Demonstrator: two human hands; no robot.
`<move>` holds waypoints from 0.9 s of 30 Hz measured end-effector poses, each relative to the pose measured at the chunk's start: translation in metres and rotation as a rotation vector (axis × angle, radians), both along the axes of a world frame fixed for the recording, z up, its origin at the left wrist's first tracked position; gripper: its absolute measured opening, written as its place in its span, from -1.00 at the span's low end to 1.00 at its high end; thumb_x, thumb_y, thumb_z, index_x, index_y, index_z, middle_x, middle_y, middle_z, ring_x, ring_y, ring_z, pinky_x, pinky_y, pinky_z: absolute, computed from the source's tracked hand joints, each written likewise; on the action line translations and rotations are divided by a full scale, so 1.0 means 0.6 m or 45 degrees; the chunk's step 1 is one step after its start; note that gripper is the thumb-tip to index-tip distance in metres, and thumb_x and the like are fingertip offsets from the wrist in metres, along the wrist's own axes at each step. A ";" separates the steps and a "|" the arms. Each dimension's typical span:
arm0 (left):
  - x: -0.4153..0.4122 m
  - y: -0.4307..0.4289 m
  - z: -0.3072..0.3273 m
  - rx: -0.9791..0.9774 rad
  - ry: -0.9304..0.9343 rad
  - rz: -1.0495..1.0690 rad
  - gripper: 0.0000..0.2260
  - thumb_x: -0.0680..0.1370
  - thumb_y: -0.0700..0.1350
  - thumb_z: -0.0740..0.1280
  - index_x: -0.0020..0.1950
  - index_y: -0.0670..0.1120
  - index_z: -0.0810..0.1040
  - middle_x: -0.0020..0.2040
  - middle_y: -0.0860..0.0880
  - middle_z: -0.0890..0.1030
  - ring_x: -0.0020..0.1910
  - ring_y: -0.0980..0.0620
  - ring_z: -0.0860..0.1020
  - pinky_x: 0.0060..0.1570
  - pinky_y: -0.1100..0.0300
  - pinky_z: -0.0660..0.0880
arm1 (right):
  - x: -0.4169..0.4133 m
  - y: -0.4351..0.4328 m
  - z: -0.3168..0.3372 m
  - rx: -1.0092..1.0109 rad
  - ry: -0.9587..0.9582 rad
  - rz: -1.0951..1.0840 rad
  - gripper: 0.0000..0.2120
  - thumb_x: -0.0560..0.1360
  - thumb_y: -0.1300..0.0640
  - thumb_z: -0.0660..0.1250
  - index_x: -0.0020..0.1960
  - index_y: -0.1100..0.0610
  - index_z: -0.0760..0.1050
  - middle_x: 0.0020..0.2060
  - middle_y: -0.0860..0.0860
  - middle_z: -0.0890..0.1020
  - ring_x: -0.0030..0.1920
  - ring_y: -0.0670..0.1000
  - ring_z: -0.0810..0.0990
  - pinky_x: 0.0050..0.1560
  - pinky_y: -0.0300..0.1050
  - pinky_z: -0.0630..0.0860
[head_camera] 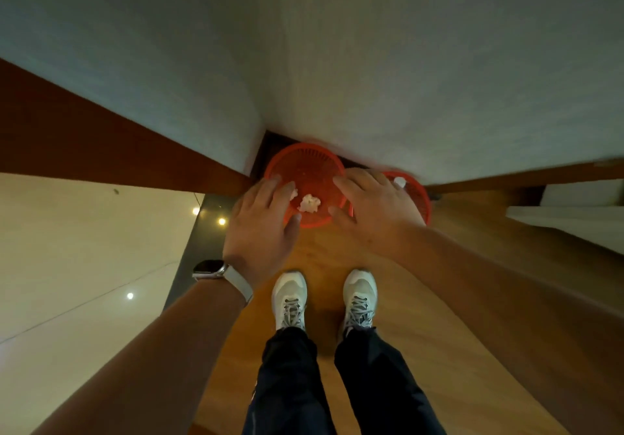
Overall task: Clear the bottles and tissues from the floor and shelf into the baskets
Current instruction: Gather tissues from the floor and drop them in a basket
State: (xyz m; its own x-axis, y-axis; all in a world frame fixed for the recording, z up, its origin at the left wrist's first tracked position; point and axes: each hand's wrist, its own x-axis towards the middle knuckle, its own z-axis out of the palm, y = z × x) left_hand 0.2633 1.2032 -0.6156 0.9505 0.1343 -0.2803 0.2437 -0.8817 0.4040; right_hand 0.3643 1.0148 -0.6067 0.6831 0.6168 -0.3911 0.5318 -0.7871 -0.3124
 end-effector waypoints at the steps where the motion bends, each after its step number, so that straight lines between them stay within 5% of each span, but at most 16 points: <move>1: 0.002 -0.001 0.031 0.030 -0.027 -0.029 -0.54 0.58 0.01 0.32 0.45 -0.10 0.41 0.43 -0.13 0.42 0.41 -0.17 0.36 0.29 -0.12 0.38 | -0.001 0.000 0.035 -0.007 -0.023 0.020 -0.47 0.55 -0.25 0.03 0.40 0.00 0.31 0.37 0.02 0.39 0.36 0.09 0.33 0.23 0.12 0.36; 15: 0.020 -0.031 0.461 0.093 -0.364 -0.383 -0.64 0.59 0.03 0.24 0.37 -0.03 0.46 0.33 -0.07 0.48 0.33 -0.12 0.42 0.29 -0.10 0.39 | -0.052 -0.047 0.516 -0.093 -0.295 -0.181 -0.44 0.53 -0.25 -0.05 0.39 0.01 0.32 0.34 0.04 0.43 0.33 0.09 0.36 0.26 0.06 0.36; 27: 0.043 -0.145 0.697 0.109 -0.666 -0.746 -0.60 0.61 0.05 0.21 0.38 -0.10 0.47 0.38 -0.14 0.47 0.38 -0.12 0.39 0.34 -0.05 0.34 | -0.158 -0.193 0.729 -0.139 -0.515 -0.550 -0.42 0.55 -0.31 -0.08 0.45 -0.04 0.25 0.41 -0.02 0.37 0.41 0.06 0.30 0.34 0.06 0.29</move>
State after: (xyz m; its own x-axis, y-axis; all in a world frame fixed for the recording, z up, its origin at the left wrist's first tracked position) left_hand 0.2891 1.1163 -0.1975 0.8786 -0.4281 0.2117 -0.4731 -0.8409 0.2628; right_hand 0.2694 0.8991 -0.1693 0.9707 0.2212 -0.0937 0.2166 -0.9746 -0.0569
